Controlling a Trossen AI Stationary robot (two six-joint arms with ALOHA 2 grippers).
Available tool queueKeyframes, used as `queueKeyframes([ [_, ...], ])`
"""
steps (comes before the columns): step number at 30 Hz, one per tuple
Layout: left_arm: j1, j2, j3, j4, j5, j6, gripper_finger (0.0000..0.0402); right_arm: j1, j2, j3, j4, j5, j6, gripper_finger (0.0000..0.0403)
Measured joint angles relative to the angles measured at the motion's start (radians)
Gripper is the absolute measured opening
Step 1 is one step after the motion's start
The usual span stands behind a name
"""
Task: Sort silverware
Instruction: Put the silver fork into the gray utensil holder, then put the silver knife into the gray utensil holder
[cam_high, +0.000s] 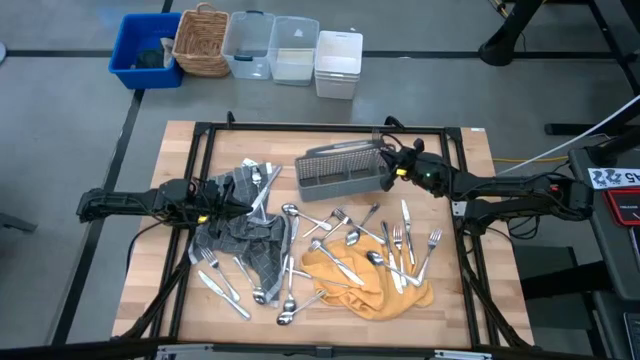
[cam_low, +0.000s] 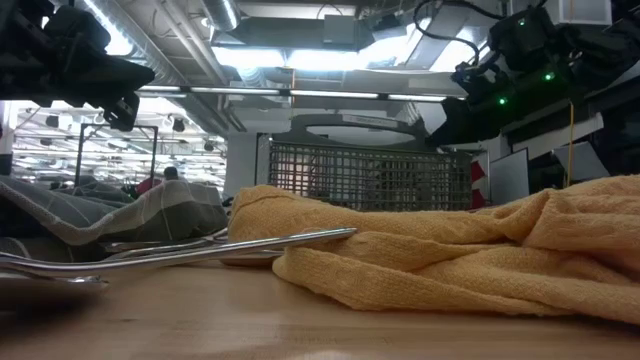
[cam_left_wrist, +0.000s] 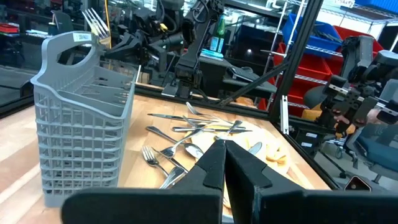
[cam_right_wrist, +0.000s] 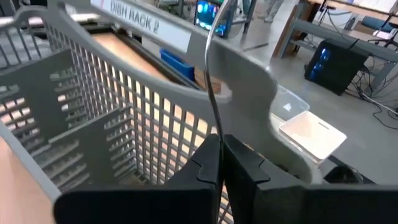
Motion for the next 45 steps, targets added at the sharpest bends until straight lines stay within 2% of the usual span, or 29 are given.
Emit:
queueKeyframes([
  [3,0.0,0.0,0.0,0.0,0.0,-0.005,0.0,0.0,0.0,0.0,-0.005,0.0,0.0,0.0027],
  [10,0.0,0.0,0.0,0.0,0.0,-0.055,0.0,0.0,0.0,0.0,0.003,0.0,0.0,0.0085],
  [14,0.0,0.0,0.0,0.001,0.0,-0.102,0.0,0.0,0.0,0.0,0.003,0.0,0.0,0.0103],
  [18,0.0,0.0,0.0,0.012,-0.011,-0.222,0.0,0.0,0.0,0.0,0.003,0.0,0.0,0.0105],
  [22,0.0,0.0,0.0,0.011,-0.079,-0.402,0.0,0.0,-0.011,0.0,0.002,0.0,0.0,0.0104],
  [26,0.0,0.0,0.004,0.001,-0.124,-0.483,0.0,0.0,-0.04,0.0,-0.006,0.0,0.0,0.0104],
  [36,0.0,0.031,0.11,-0.015,-0.195,-0.374,0.0,0.001,-0.19,0.001,-0.188,-0.001,0.072,0.0104],
  [45,0.034,0.248,0.25,-0.171,-0.236,-0.34,0.0,0.001,-0.321,0.001,-0.274,-0.093,0.108,0.0104],
])
